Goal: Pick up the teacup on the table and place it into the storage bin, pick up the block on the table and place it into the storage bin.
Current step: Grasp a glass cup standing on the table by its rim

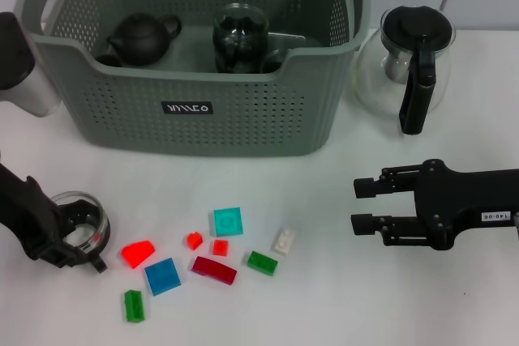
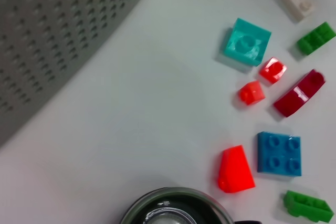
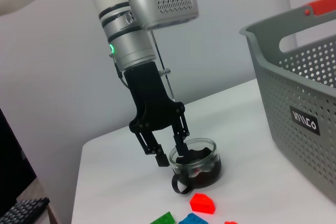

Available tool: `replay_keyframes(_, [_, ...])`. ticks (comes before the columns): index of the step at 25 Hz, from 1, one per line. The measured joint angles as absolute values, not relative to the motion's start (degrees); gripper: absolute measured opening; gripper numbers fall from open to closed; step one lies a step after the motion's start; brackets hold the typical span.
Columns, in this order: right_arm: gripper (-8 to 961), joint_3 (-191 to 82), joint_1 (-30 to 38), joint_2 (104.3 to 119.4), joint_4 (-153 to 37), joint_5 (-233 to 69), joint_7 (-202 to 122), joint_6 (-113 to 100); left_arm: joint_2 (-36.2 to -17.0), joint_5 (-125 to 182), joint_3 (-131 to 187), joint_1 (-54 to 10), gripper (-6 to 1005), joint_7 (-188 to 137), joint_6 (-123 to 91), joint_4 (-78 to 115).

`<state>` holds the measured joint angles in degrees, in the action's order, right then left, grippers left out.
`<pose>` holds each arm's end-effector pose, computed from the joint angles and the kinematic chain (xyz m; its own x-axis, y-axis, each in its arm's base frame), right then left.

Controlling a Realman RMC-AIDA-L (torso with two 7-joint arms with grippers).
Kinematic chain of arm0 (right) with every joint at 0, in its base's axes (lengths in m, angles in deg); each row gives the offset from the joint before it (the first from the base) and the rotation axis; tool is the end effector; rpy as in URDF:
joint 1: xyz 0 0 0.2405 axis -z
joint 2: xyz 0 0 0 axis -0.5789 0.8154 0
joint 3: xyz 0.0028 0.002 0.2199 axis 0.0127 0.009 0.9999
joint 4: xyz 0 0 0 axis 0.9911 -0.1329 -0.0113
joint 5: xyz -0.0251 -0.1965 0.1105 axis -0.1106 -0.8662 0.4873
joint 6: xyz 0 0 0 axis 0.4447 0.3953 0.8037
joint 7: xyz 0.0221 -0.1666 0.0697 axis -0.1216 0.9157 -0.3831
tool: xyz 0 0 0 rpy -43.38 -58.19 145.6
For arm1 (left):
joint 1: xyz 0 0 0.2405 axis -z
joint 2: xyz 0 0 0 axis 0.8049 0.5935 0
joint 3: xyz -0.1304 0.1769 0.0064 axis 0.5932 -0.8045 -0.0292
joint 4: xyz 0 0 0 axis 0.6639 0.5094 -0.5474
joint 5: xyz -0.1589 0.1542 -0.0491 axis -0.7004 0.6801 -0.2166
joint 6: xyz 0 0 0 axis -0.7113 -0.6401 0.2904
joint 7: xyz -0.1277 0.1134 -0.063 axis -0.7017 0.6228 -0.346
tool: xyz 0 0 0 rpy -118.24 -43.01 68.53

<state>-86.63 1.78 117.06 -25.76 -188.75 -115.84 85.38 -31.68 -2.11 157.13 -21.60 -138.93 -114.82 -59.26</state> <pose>0.2120 0.3121 -0.0221 0.8367 -0.3285 -0.4382 -0.3375 -0.9394 0.0598 -0.2465 0.3187 0.0520 0.7376 0.5423 -0.4023 0.4586 -0.8397 -0.2910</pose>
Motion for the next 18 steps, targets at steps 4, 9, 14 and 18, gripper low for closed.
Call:
replay_keyframes(4, [592,-86.63,1.79,117.06,-25.76,-188.74,-115.85,85.39,-32.14,-0.45,156.34,-21.27,454,-138.95,-114.02,-59.28])
replay_keyframes(9, [592,-86.63,1.81,117.06,-25.76,-188.74,-115.87,85.38,-33.58,3.11,154.74,-21.13,448,-138.92,-112.00,-59.30])
replay_keyframes(14, [592,-86.63,1.86,117.06,-25.76,-188.74,-115.88,85.39,-34.58,5.37,153.20,-20.92,441,-138.95,-110.44,-59.39])
replay_keyframes(18, [592,-86.63,2.00,117.06,-25.76,-188.75,-115.88,85.40,-35.52,7.76,151.98,-20.71,435,-138.98,-109.53,-59.69])
